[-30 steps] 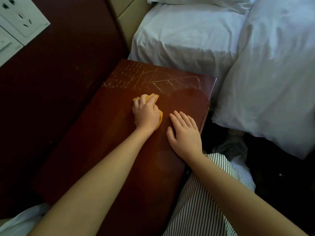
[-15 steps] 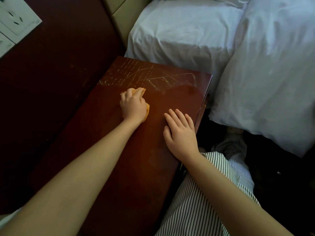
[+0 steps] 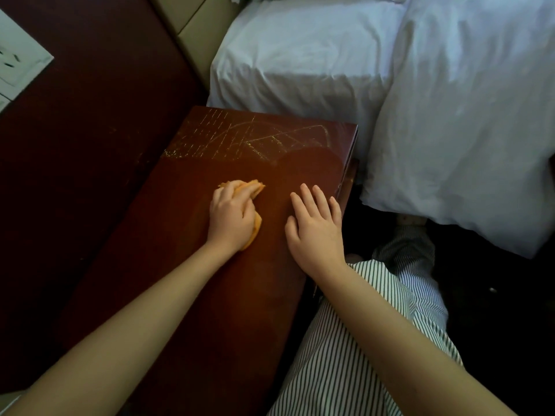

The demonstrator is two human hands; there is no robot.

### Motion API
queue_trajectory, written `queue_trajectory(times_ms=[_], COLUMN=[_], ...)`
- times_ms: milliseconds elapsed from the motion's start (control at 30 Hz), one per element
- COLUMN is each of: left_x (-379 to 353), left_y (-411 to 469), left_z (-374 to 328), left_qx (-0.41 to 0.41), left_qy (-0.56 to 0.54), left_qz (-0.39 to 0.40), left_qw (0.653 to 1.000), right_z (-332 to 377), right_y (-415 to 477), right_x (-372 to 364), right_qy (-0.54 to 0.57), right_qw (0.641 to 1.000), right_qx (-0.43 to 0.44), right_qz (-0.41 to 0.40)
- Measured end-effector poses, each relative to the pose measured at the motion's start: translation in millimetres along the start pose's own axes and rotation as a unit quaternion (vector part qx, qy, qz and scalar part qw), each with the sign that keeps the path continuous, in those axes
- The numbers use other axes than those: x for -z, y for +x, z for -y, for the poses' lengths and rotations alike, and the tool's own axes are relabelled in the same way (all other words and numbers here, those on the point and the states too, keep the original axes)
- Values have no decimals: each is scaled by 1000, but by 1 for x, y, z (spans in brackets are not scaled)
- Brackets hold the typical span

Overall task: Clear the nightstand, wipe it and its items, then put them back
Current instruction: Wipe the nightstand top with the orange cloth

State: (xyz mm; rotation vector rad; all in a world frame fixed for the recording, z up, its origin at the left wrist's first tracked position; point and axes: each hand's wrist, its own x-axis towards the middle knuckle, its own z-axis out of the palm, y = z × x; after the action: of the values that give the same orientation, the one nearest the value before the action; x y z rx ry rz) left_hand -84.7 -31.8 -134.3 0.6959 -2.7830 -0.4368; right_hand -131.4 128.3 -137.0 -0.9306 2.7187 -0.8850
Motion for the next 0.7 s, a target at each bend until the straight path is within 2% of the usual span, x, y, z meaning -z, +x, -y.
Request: queue_trajectory(times_ms=[133,200,267,433,500,567,700], left_x=[-12,-19,-25,-19,-11,-5,-4], left_y=[30,42,45,18,0,-8,14], left_z=[-18,-33,-46,-47,-35,-21,-13], left_qx=[125,151,133,-18,-44,-28,65], left_qy=[15,20,27,0,-2,8,26], left_qz=[-51,-62,-49,21,28,20,-19], left_qw=[991,986,990,1000,999,999,997], right_z=[-6,-7,-7,-6,-7,-8,-13], right_y=[-1,0,1,2,2,2,0], right_x=[6,8,9,11,12,14,17], right_qy=[-3,1,4,17,24,28,28], right_qw=[999,999,999,998,998,998,997], right_qx=[-28,-37,-40,-45,-46,-48,-53], right_qz=[20,24,27,36,37,39,38])
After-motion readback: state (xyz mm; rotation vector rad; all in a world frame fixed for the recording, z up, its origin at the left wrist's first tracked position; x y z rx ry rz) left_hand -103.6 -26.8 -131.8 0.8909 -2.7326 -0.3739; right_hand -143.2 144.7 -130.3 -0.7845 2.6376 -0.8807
